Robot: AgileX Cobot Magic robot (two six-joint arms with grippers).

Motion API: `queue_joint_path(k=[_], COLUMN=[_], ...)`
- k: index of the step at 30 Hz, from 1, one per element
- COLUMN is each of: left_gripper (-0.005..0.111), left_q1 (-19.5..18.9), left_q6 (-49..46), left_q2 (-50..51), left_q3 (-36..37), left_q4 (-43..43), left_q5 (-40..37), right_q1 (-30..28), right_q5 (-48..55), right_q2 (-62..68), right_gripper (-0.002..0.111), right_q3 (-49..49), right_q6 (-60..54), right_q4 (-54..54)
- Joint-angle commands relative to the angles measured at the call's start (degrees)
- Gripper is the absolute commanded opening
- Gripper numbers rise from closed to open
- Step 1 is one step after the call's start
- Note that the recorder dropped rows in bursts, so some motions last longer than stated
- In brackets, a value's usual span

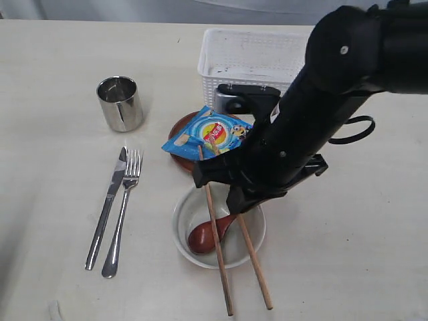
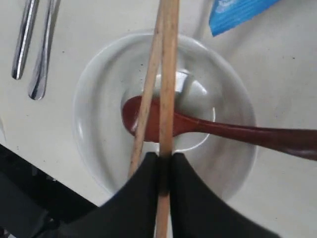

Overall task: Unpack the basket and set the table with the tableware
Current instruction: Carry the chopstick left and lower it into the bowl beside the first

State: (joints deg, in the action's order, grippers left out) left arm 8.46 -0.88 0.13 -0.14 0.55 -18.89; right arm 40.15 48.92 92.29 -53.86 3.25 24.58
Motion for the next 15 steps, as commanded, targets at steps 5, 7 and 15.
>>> queue_joint_path(k=[5,7,15], left_gripper=[0.0,0.0,0.0], left_q1=[0.3,0.3,0.3], left_q6=[0.3,0.3,0.3], left_q2=[-0.1,-0.1,-0.1], left_q3=[0.1,0.1,0.1], left_q4=[-0.1,-0.1,-0.1], left_q5=[0.5,0.5,0.5], right_q1=[0.1,0.1,0.1], right_q5=[-1.2,-2.1,-5.4], right_q2=[5.8,5.9,5.9], right_gripper=[0.0,0.0,0.0], right_q3=[0.0,0.0,0.0], right_q6=[0.0,0.0,0.0], right_q4=[0.6,0.6,0.8])
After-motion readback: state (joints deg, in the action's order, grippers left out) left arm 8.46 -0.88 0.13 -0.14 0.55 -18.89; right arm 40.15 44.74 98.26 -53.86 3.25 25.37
